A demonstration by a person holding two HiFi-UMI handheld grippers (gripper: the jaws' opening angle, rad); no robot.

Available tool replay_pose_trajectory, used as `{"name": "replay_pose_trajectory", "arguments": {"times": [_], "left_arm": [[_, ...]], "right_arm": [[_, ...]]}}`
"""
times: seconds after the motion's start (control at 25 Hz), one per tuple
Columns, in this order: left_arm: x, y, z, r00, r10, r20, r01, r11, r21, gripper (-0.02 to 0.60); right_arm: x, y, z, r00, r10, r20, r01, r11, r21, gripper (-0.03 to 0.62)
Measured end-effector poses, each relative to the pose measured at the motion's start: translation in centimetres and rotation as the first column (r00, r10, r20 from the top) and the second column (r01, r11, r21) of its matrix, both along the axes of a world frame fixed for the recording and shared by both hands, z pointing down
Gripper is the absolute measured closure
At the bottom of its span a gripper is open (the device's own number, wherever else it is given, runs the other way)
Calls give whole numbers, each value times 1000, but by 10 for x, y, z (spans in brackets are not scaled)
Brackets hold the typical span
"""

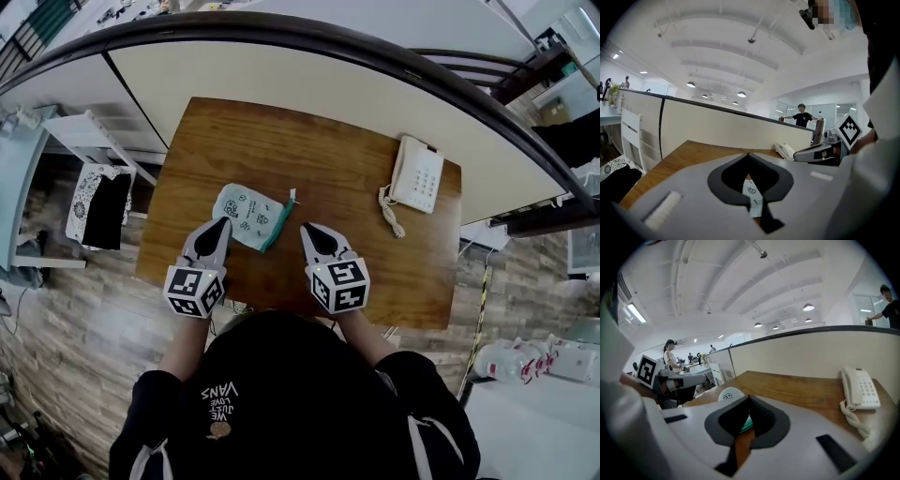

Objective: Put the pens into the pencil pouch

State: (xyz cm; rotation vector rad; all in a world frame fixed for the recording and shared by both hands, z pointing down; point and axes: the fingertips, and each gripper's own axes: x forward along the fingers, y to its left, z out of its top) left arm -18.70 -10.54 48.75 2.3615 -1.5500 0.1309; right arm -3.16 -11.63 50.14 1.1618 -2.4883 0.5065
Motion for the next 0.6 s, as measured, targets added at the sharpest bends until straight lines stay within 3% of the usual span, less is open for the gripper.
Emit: {"name": "replay_pose_trajectory", "arguments": {"times": [0.6], "left_arm": [[2,1,3,999,52,13,-52,999,-7,571]], "right_arm": [[-10,4,1,999,10,-33,-9,1000,9,582]]}}
